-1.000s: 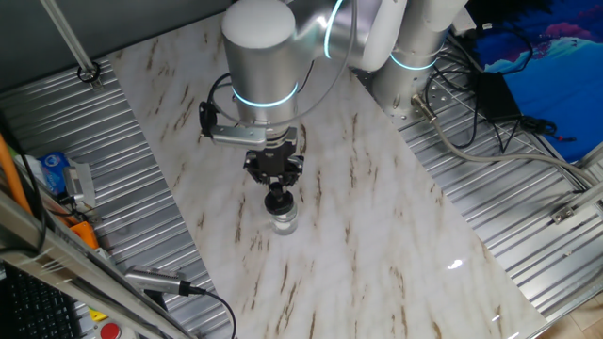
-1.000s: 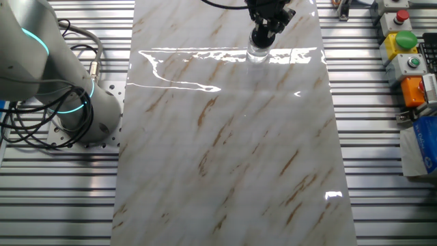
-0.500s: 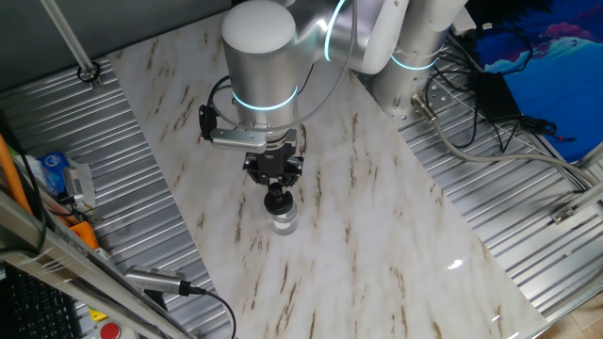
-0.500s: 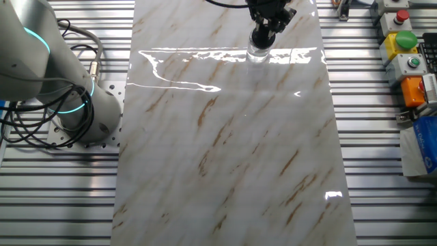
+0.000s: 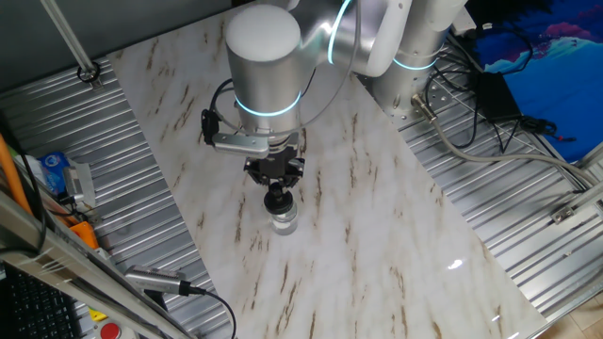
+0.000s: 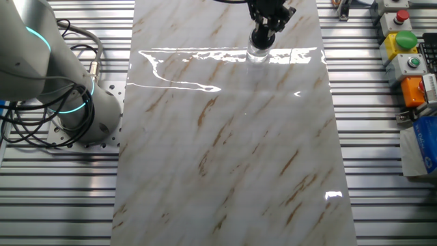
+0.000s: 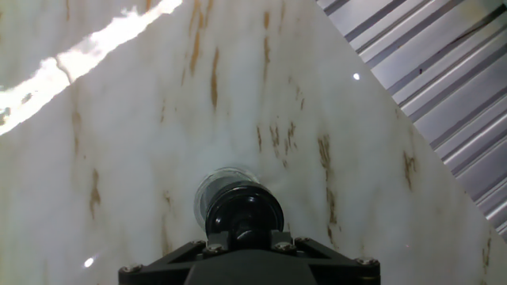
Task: Screw the lid onto the jar
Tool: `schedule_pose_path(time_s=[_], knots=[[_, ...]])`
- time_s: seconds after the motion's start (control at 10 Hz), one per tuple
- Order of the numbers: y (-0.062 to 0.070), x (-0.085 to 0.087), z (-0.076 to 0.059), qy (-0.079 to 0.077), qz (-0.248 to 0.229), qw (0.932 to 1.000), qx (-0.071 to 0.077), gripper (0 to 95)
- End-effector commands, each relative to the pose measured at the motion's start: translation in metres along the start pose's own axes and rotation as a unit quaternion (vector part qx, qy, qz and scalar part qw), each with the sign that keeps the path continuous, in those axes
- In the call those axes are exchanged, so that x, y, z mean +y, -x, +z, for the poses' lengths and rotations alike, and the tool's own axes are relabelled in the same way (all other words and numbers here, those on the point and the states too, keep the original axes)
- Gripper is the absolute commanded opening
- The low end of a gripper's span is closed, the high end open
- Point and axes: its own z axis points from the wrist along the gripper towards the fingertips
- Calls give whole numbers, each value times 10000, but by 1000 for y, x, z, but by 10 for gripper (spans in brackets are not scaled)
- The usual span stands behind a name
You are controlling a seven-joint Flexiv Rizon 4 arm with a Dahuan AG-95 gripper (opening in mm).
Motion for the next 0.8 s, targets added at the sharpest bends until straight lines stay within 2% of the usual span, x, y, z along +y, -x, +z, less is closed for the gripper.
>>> schedule_pose_path(time_s=[0.1,0.8], knots=[[0,0,0,-16,-7,10000,52,0],[0,0,0,65,-280,9996,-44,0]])
